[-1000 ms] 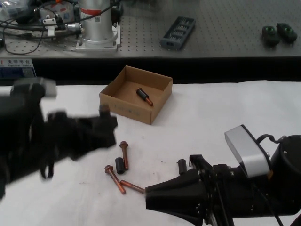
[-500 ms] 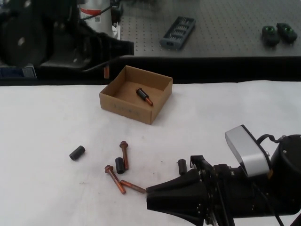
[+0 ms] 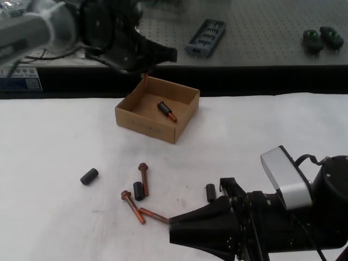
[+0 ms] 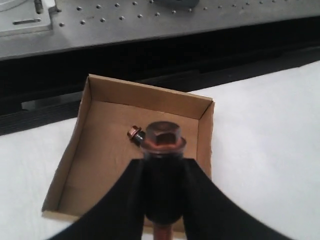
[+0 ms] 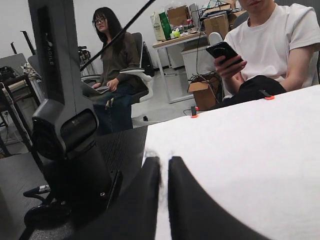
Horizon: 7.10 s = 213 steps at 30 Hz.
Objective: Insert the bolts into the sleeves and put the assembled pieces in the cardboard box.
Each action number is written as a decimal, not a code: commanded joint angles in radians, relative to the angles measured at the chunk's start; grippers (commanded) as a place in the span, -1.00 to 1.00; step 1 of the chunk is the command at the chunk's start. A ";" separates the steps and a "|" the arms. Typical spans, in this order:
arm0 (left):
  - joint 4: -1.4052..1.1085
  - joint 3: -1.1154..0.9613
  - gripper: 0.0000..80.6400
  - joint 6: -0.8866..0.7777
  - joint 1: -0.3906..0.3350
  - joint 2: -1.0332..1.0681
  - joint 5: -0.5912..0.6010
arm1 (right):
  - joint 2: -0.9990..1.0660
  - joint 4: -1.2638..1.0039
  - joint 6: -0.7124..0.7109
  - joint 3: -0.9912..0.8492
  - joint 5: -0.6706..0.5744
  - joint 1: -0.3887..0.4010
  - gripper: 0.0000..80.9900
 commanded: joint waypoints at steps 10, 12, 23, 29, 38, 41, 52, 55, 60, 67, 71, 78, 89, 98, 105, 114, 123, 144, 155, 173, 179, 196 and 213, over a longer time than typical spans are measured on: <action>0.028 -0.262 -0.98 0.055 0.003 0.211 0.052 | 0.001 0.133 -0.189 -0.002 0.028 -0.008 -0.84; 0.025 -0.278 -0.98 0.055 0.003 0.235 0.052 | 0.001 0.136 -0.194 -0.002 0.028 -0.008 -0.84; 0.005 -0.280 -0.99 0.055 0.003 0.326 0.052 | 0.001 0.136 -0.232 -0.002 0.028 -0.008 -0.84; 0.012 -0.280 -0.97 0.055 0.003 0.339 0.082 | 0.001 0.136 -0.232 -0.002 0.028 -0.008 -0.84; 0.033 -0.280 0.16 0.072 0.003 0.327 0.103 | 0.001 0.134 -0.232 -0.002 0.028 -0.008 -0.84; 0.033 -0.280 -0.08 0.104 0.003 0.297 0.145 | 0.001 0.134 -0.232 -0.002 0.028 -0.008 -0.84; 0.227 -0.280 -0.39 0.167 0.003 0.051 0.166 | 0.001 0.132 -0.232 -0.002 0.028 -0.008 -0.84; 0.387 -0.280 -0.80 0.280 0.003 -0.028 0.164 | 0.001 0.132 -0.232 -0.002 0.028 -0.008 -0.84; 0.655 -0.280 -0.98 0.411 0.003 -0.156 0.161 | 0.001 0.132 -0.291 0.001 0.028 -0.008 -0.84; 0.770 -0.136 -0.98 0.297 0.000 -0.382 0.214 | 0.001 0.132 -0.305 0.013 0.163 -0.008 -0.84; 0.613 0.111 -0.98 0.249 0.000 -0.616 0.208 | 0.001 0.132 -0.295 0.013 0.167 -0.008 -0.84; 0.190 0.664 -0.98 0.121 0.000 -1.047 0.205 | -0.053 0.132 -0.108 0.013 0.268 -0.008 -0.84; -0.192 1.338 -0.98 -0.084 0.000 -1.637 0.109 | -0.225 0.498 0.025 -0.029 0.547 -0.008 -0.84; -0.350 1.665 -0.98 -0.222 0.000 -1.828 0.081 | -0.201 1.347 -0.059 -0.388 0.821 -0.008 -0.84; -0.415 1.735 -0.98 -0.223 0.000 -1.802 0.041 | 0.031 1.536 -0.089 -0.657 0.813 -0.033 -0.91; -0.407 1.735 -0.98 -0.130 0.000 -1.776 -0.002 | 0.358 1.806 -0.027 -0.945 0.862 -0.088 -0.35; -0.407 1.735 -0.98 -0.130 0.000 -1.776 0.042 | 0.514 1.930 0.019 -1.094 0.881 -0.130 -0.38; -0.378 1.735 -0.98 -0.116 0.000 -1.776 0.051 | 0.539 2.101 -0.097 -1.111 0.950 -0.144 -0.84; -0.375 1.735 -0.98 -0.101 0.000 -1.776 0.021 | 0.245 1.907 -0.186 -0.950 0.952 -0.095 -0.84; -0.412 1.658 -0.99 -0.345 0.000 -1.776 0.232 | -0.371 0.955 -0.072 -0.088 0.889 -0.004 -0.84; -0.391 1.571 -0.99 -0.388 0.000 -1.666 0.225 | -0.377 0.844 -0.050 -0.046 0.857 -0.004 -0.84; -0.138 1.124 -0.77 -0.344 0.000 -0.868 0.137 | -0.377 0.841 -0.058 -0.024 0.834 -0.004 -0.84; -0.302 0.967 -0.07 -0.630 -0.031 -0.501 0.178 | -0.377 0.837 -0.058 -0.024 0.836 -0.004 -0.84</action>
